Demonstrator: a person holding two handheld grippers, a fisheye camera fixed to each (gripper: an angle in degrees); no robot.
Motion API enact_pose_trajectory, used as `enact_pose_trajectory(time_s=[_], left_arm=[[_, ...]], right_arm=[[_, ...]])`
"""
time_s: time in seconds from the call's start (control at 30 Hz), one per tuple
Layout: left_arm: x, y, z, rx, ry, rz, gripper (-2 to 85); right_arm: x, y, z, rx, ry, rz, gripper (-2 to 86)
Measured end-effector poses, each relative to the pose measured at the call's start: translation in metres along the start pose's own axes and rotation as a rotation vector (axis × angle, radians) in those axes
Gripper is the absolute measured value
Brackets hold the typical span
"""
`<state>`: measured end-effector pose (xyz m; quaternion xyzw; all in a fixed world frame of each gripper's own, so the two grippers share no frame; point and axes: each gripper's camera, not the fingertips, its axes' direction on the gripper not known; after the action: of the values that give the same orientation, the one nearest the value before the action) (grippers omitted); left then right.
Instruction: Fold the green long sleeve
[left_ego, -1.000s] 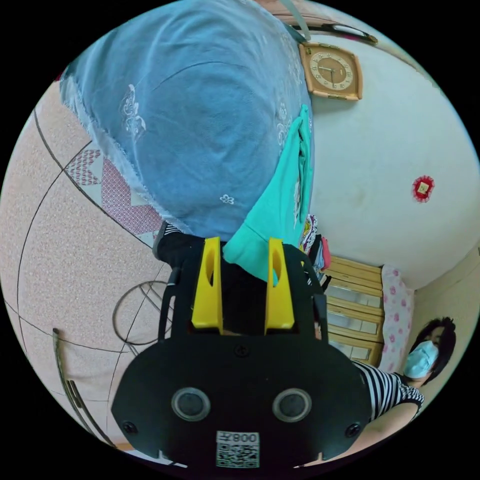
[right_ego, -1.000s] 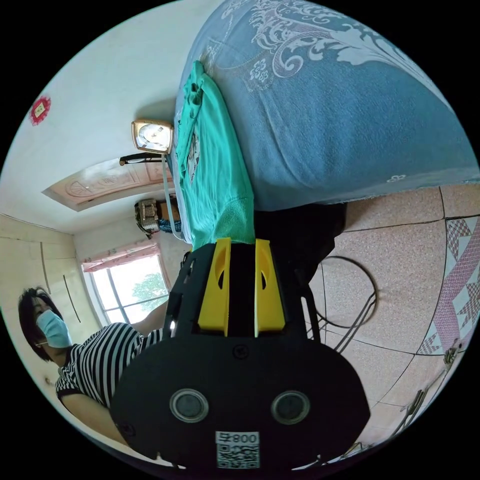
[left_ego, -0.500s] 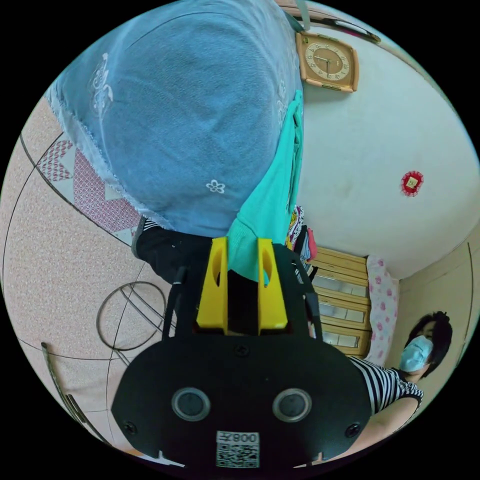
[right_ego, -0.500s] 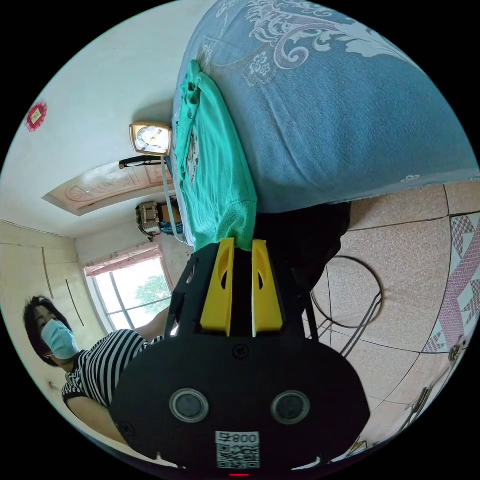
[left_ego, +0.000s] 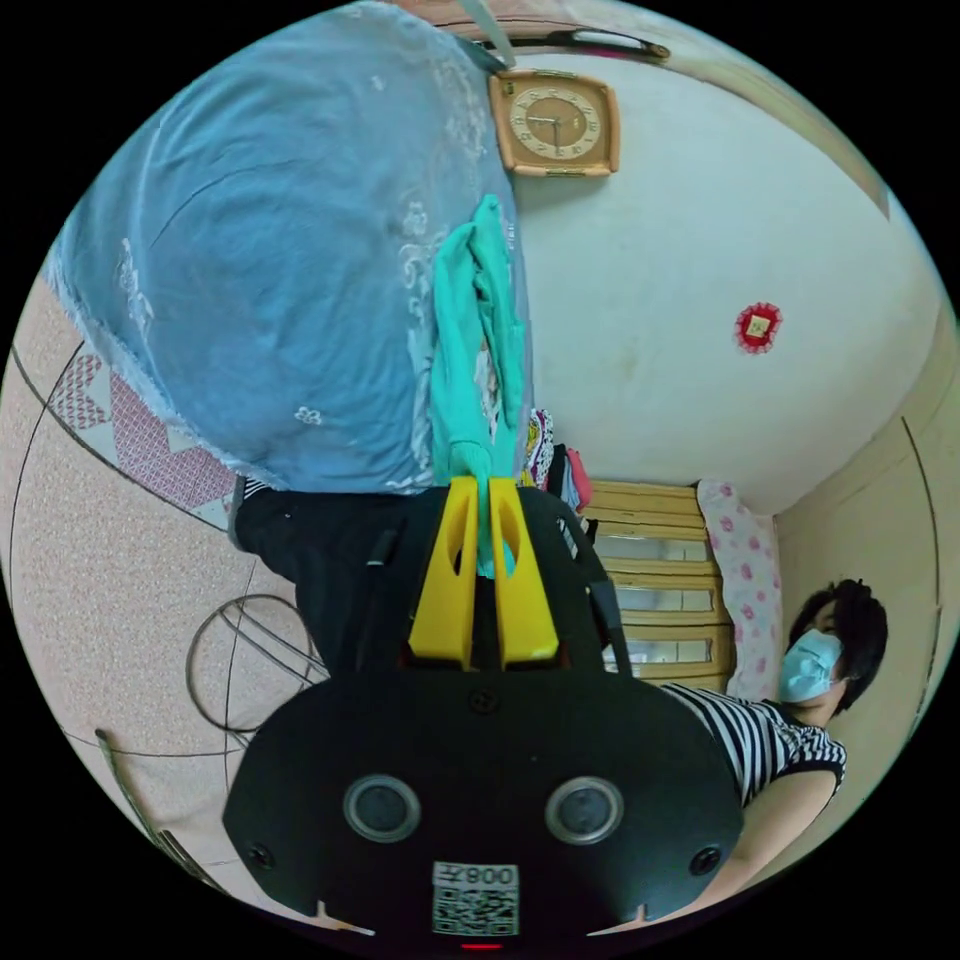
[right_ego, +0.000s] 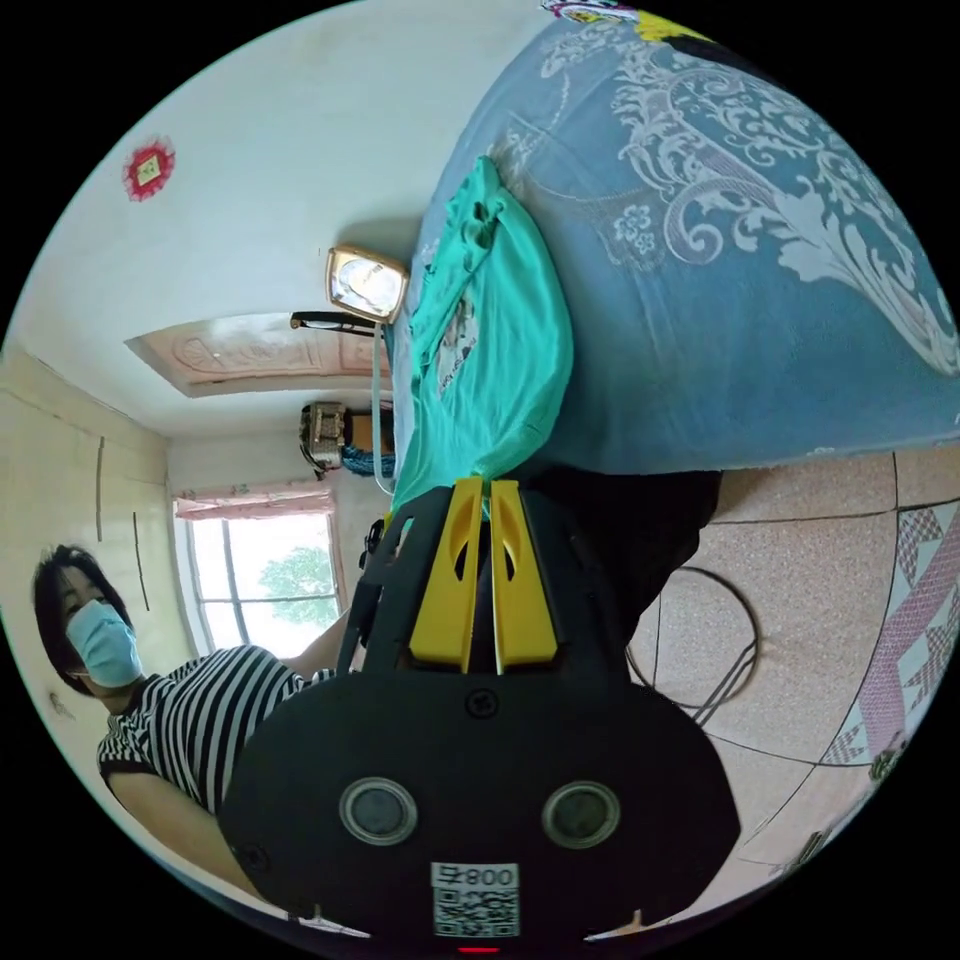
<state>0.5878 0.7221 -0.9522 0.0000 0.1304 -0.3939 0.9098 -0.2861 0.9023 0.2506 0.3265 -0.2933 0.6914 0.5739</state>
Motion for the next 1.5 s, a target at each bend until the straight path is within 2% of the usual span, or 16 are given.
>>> enact_pose_trajectory(time_s=[0.6,1.1,1.5], left_arm=[[0.141,0.095,-0.025,0.021,0.111,0.126,2.0],[0.189,0.194,-0.048,-0.008,0.172,0.129,2.0],[0.209,0.232,-0.046,-0.052,0.212,0.150,2.0]], right_arm=[[-0.086,0.107,-0.074,0.123,-0.077,-0.241,0.5],[-0.107,0.212,-0.123,0.112,-0.105,-0.305,0.2],[-0.103,0.259,-0.149,0.120,-0.118,-0.317,0.3]])
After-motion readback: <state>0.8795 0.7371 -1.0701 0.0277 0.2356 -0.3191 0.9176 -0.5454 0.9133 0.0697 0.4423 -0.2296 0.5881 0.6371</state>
